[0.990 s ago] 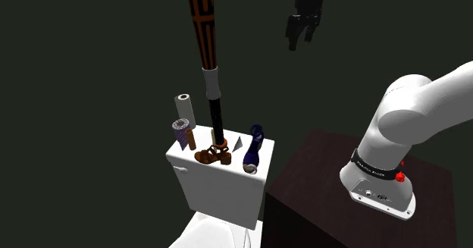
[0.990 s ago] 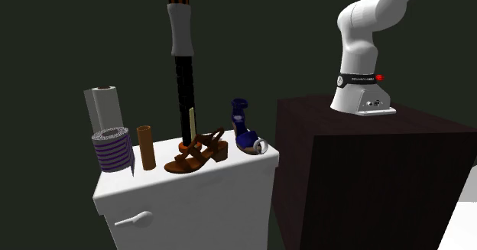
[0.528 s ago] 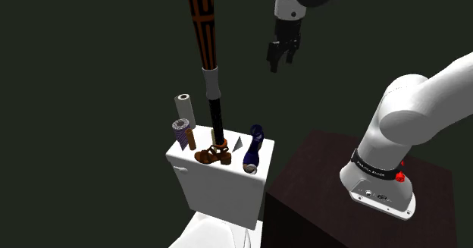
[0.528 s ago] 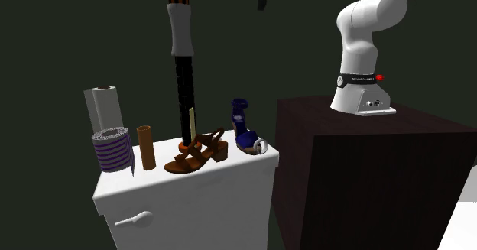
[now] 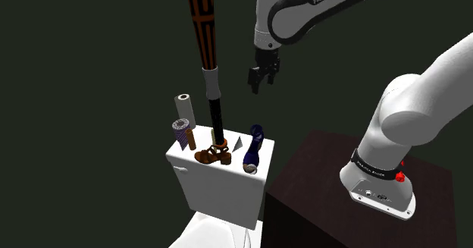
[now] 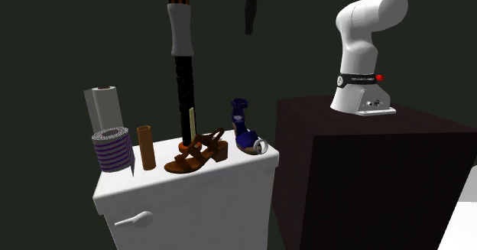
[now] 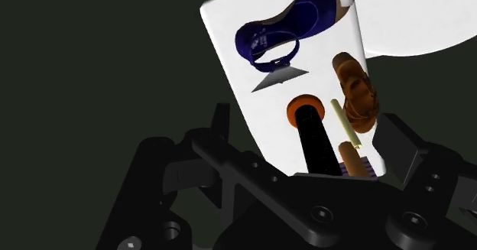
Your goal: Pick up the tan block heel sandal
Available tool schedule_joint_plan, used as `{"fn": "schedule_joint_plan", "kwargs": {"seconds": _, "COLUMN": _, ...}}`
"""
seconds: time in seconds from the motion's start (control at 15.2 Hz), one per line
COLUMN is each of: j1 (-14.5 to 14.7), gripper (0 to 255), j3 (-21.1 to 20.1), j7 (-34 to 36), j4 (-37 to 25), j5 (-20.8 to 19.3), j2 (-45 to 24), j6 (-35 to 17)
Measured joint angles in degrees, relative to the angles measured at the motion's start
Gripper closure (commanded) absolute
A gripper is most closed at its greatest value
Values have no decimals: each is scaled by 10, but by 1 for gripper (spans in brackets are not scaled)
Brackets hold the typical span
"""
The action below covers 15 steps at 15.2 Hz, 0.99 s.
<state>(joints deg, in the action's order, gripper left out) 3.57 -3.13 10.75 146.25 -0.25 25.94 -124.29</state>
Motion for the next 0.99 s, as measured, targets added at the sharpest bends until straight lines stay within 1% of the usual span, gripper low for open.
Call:
{"fn": "schedule_joint_plan", "kwargs": {"seconds": 0.33, "j1": 13, "gripper": 0, "j3": -17, "j7": 17, "j4": -8, "j5": 10, "j2": -95, "j6": -89}}
{"fn": "schedule_joint_plan", "kwargs": {"seconds": 0.59, "j1": 20, "gripper": 0, "j3": -29, "j7": 29, "j4": -25, "j5": 12, "j2": -185, "j6": -166}}
{"fn": "schedule_joint_plan", "kwargs": {"seconds": 0.73, "j1": 27, "gripper": 0, "j3": -38, "j7": 42, "j4": -38, "j5": 10, "j2": -230, "j6": -199}}
{"fn": "schedule_joint_plan", "kwargs": {"seconds": 0.99, "j1": 35, "gripper": 0, "j3": -45, "j7": 59, "j4": -87, "j5": 0, "j2": -323, "j6": -246}}
